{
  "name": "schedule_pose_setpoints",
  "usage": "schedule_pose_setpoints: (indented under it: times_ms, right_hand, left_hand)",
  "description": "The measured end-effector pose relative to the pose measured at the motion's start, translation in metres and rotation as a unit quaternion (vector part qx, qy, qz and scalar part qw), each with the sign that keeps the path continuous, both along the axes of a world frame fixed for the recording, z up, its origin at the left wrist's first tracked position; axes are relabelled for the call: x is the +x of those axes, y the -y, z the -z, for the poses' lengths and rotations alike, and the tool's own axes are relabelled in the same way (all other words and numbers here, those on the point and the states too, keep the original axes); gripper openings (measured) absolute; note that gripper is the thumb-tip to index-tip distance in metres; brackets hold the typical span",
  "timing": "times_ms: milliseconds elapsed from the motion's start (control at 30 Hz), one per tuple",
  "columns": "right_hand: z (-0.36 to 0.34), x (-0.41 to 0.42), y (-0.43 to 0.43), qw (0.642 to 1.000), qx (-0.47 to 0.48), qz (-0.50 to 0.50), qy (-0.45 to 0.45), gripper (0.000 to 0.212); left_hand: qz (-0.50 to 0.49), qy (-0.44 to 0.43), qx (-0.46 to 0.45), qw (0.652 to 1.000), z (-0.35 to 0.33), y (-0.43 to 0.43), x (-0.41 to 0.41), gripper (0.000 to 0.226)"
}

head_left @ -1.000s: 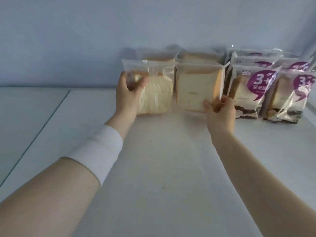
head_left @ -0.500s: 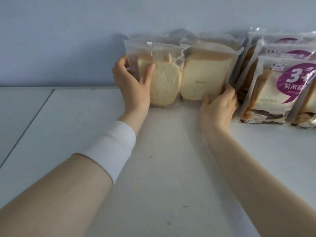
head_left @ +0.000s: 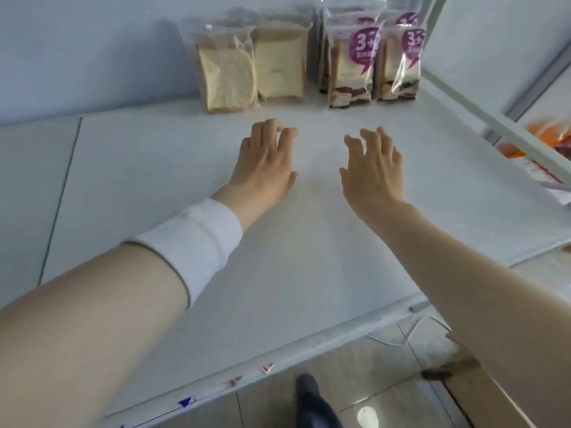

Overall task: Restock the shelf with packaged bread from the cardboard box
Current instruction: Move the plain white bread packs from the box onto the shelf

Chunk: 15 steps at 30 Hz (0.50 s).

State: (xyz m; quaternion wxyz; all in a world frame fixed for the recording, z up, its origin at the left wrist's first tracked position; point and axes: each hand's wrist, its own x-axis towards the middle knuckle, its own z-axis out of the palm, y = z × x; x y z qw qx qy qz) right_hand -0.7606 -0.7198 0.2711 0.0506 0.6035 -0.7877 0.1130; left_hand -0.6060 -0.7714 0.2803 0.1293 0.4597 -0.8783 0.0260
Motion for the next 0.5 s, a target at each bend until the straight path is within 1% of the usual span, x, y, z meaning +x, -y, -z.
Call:
schedule_pose_setpoints:
  times_ms: [67,133,233,300,400,500]
  right_hand:
    - [-0.004,-0.023,-0.044,0.999,0.026,0.036,0.015,0.05]
    - [-0.011,-0.053,-0.089,0.996,0.039,0.076,0.03,0.05]
    - [-0.021,-0.107,-0.161,0.989,0.067,0.133,0.024,0.049]
    - [-0.025,-0.149,-0.213,0.982,0.085,0.17,0.013,0.048]
    - [-0.015,-0.217,-0.301,0.966,0.111,0.232,0.003,0.042]
    - [0.018,-0.285,-0.401,0.935,0.156,0.318,0.028,0.044]
  left_hand:
    - [0.026,0.049,0.025,0.998,-0.007,-0.033,-0.029,0.057]
    - [0.05,0.081,0.043,0.995,-0.015,-0.066,-0.065,0.051]
    - [0.112,0.103,0.056,0.987,-0.025,-0.123,-0.133,0.044]
    - [0.167,0.113,0.055,0.978,-0.026,-0.165,-0.189,0.043]
    - [0.241,0.133,0.087,0.957,-0.011,-0.238,-0.279,0.046]
    - [0.313,0.198,0.127,0.92,0.029,-0.316,-0.365,0.053]
